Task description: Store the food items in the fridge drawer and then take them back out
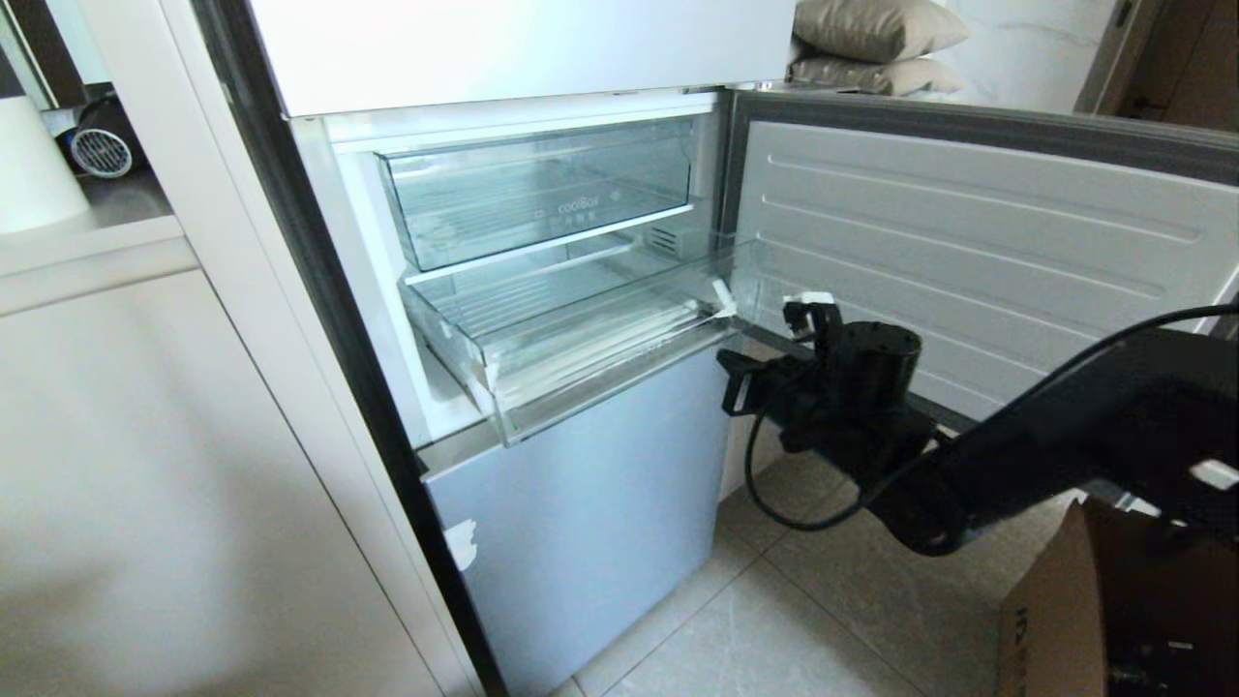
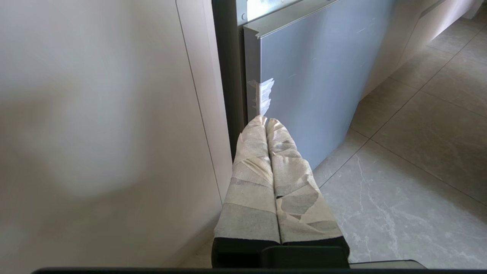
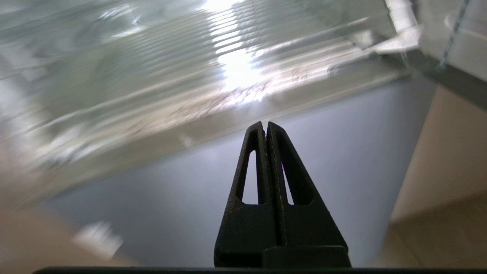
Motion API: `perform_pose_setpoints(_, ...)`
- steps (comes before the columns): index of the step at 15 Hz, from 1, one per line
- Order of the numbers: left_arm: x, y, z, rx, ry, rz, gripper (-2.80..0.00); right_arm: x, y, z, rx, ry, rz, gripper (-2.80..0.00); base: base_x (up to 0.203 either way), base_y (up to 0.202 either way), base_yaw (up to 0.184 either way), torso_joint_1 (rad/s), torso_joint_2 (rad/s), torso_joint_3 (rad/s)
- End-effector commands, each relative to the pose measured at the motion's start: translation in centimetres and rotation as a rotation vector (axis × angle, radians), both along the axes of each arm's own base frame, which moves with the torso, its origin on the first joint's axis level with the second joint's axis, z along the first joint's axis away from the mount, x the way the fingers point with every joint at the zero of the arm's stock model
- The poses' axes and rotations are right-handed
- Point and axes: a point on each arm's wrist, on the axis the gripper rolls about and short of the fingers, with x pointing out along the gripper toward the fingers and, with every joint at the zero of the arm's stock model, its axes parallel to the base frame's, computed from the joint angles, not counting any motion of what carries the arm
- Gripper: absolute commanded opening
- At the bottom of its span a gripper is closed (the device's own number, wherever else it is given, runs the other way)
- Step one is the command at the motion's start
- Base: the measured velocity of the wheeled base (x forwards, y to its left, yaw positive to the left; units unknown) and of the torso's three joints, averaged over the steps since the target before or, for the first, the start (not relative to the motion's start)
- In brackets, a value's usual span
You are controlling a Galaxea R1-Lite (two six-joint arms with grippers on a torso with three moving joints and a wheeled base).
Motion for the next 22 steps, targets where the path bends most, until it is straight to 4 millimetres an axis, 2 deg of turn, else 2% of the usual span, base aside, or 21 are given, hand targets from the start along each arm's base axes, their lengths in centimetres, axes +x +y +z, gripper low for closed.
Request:
perform_pose_setpoints(1, 0.0, 0.0, 0.0, 0.0, 0.001, 0.001, -2.8, -7.7, -3.4, 5.3, 0.018, -0.061, -0.012, -2.8, 0.0, 0.0, 0.0, 0.0, 0.0, 0.0)
perform_pose_setpoints(2, 0.0, 0.0, 0.0, 0.0, 0.0, 0.001, -2.8, -10.1, -4.7, 5.5, -0.002, -0.057, -0.068, -2.8, 0.0, 0.0, 0.0, 0.0, 0.0, 0.0)
perform_pose_setpoints(5, 0.0, 0.0, 0.0, 0.0, 0.002, 0.001, -2.8, -15.3, -7.8, 6.0, -0.022, -0.07, -0.254, -2.8, 0.0, 0.0, 0.0, 0.0, 0.0, 0.0)
perform_pose_setpoints(7, 0.0, 0.0, 0.0, 0.0, 0.0, 0.0, -2.8, -18.2, -9.5, 6.2, -0.029, -0.089, -0.301, -2.8, 0.0, 0.0, 0.0, 0.0, 0.0, 0.0)
perform_pose_setpoints(9, 0.0, 0.0, 0.0, 0.0, 0.0, 0.001, -2.8, -20.5, -10.8, 5.1, -0.091, -0.082, -0.321, -2.8, 0.0, 0.0, 0.0, 0.0, 0.0, 0.0)
perform_pose_setpoints(12, 0.0, 0.0, 0.0, 0.0, 0.001, 0.0, -2.8, -22.0, -11.7, 3.7, -0.139, -0.058, -0.32, -2.8, 0.0, 0.0, 0.0, 0.0, 0.0, 0.0)
perform_pose_setpoints(16, 0.0, 0.0, 0.0, 0.0, 0.0, 0.001, -2.8, -22.6, -12.1, 1.8, -0.191, 0.005, -0.313, -2.8, 0.0, 0.0, 0.0, 0.0, 0.0, 0.0)
perform_pose_setpoints(22, 0.0, 0.0, 0.0, 0.0, 0.0, 0.0, -2.8, -23.6, -12.6, 0.8, -0.206, 0.033, -0.309, -2.8, 0.0, 0.0, 0.0, 0.0, 0.0, 0.0)
